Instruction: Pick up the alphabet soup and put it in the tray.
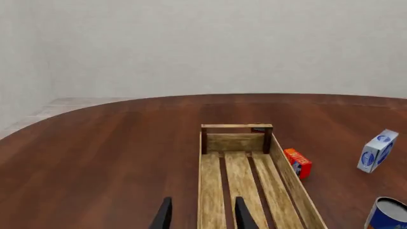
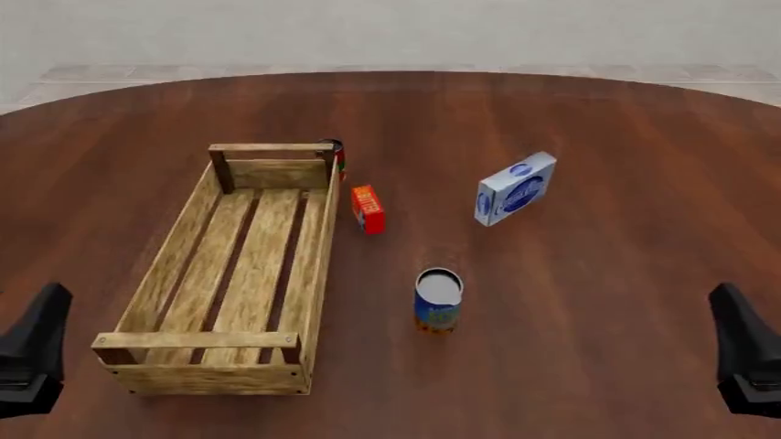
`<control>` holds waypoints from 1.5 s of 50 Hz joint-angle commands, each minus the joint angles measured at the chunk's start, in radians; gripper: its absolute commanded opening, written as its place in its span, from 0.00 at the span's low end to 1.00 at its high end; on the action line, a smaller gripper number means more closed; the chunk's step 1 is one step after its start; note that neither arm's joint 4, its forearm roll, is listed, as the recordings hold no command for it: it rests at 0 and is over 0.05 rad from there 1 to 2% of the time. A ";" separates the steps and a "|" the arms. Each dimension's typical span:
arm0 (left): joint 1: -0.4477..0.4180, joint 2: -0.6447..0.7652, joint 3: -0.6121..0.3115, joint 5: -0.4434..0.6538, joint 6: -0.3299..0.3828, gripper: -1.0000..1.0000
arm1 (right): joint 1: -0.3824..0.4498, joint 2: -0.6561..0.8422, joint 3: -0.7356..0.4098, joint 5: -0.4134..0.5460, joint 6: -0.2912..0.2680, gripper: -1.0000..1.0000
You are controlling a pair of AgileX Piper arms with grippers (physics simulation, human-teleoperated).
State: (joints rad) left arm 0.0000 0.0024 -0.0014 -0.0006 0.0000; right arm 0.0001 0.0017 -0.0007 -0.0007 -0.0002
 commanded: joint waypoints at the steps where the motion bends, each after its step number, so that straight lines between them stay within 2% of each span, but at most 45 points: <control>1: 0.000 0.005 -0.003 -0.001 0.000 1.00 | -0.003 0.009 -0.002 -0.002 0.003 1.00; 22: 0.000 0.005 -0.003 -0.001 0.000 1.00 | 0.019 0.037 0.000 -0.002 0.008 1.00; 34: 0.000 0.005 -0.003 -0.001 0.000 1.00 | 0.086 0.084 0.000 0.003 0.029 1.00; 53: 0.000 0.005 -0.003 -0.001 0.000 1.00 | 0.161 0.167 0.001 -0.032 0.024 1.00; 75: 0.000 0.005 -0.003 -0.001 0.000 1.00 | 0.250 0.401 0.001 -0.231 0.031 1.00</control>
State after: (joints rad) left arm 0.0000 0.0075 -0.0043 -0.0019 0.0000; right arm 0.2126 0.3032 -0.0001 -0.1498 0.0284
